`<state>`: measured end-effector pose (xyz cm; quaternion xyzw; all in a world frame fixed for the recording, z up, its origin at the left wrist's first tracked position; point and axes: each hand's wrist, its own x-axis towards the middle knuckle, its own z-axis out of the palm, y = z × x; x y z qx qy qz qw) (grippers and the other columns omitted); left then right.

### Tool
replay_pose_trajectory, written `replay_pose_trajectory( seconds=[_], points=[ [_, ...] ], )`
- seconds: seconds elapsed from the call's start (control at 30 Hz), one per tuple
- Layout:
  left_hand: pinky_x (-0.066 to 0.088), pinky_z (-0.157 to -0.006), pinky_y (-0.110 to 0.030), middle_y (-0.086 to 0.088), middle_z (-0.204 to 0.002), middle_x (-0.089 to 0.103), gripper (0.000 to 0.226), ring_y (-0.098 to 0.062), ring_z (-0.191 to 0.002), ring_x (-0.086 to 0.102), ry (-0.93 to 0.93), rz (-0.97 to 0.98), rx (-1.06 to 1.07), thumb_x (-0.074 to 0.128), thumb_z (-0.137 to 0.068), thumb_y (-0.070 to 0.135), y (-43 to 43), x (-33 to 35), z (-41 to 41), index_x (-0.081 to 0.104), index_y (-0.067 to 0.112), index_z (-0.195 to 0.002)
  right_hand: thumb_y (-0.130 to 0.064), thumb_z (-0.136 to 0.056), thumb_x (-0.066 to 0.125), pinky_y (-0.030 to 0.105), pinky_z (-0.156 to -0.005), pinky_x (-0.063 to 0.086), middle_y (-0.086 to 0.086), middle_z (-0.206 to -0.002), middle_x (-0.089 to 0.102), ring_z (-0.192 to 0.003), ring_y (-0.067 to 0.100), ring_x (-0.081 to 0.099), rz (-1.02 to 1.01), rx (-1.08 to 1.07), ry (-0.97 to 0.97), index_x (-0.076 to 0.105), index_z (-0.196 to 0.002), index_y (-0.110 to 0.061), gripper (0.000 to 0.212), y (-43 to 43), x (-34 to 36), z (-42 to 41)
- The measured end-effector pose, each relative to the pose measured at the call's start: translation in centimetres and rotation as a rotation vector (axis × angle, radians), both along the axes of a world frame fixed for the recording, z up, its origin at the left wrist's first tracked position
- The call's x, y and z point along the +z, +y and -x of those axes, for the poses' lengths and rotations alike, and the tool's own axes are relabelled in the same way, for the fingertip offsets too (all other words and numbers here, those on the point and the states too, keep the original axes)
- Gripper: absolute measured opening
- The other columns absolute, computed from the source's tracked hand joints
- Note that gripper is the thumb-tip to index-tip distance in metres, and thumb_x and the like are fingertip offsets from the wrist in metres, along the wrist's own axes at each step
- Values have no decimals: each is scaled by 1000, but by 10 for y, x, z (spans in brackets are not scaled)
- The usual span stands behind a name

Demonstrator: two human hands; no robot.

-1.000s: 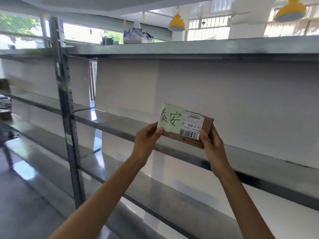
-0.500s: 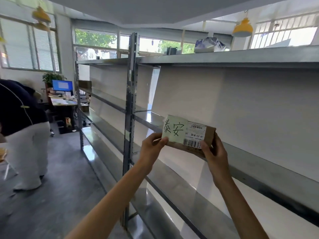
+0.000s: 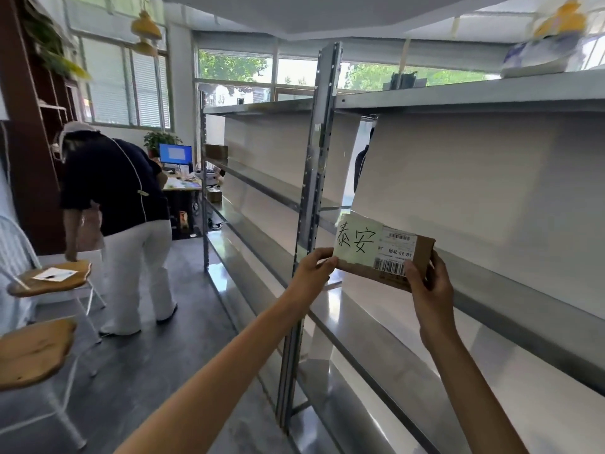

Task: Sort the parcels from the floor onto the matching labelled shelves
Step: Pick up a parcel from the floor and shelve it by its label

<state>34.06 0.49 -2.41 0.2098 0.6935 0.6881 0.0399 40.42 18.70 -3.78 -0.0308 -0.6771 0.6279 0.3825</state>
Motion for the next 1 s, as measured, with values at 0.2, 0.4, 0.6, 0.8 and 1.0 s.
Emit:
replay_pose_trajectory(
  seconds=[0.2, 0.4, 0.6, 0.8, 1.0],
  points=[
    [41, -106, -47, -11, -121, 57, 27, -31, -119, 51, 54, -3, -52, 41, -98, 12, -25, 0, 38, 55, 10, -121, -25, -90, 58, 18, -83, 48, 2, -130, 58, -115, 17, 57, 4, -34, 22, 44, -136, -24, 48, -22, 0, 35],
    [44, -103, -44, -9, -122, 58, 26, -28, -114, 52, 68, 1, -64, 42, -98, 14, -33, -3, 65, 56, 15, -119, -28, -90, 57, 13, -79, 50, 1, -131, 57, -114, 14, 57, -18, -50, 13, 44, -136, -24, 48, -30, 0, 59],
    [44, -89, -26, -4, -113, 58, 21, -19, -105, 51, 50, -25, -59, 44, -97, 14, -29, -2, 102, 59, 26, -104, -25, -91, 58, 4, -70, 50, 2, -129, 58, -110, 15, 57, -8, -50, 21, 45, -136, -22, 47, -27, 3, 94],
    [42, -92, -34, -13, -109, 58, 21, -22, -99, 49, 31, -39, -38, 45, -96, 12, -11, 3, 149, 60, 25, -101, -27, -90, 59, 12, -75, 54, 3, -129, 58, -110, 16, 59, 14, -41, 34, 45, -136, -21, 48, -11, 5, 139],
    [43, -93, -37, -15, -109, 59, 23, -23, -98, 49, 29, -48, -33, 44, -95, 9, 11, 8, 195, 61, 26, -95, -30, -88, 61, 15, -80, 55, 1, -128, 60, -113, 16, 60, -17, -22, 47, 47, -134, -24, 48, 14, 8, 188]
  ],
)
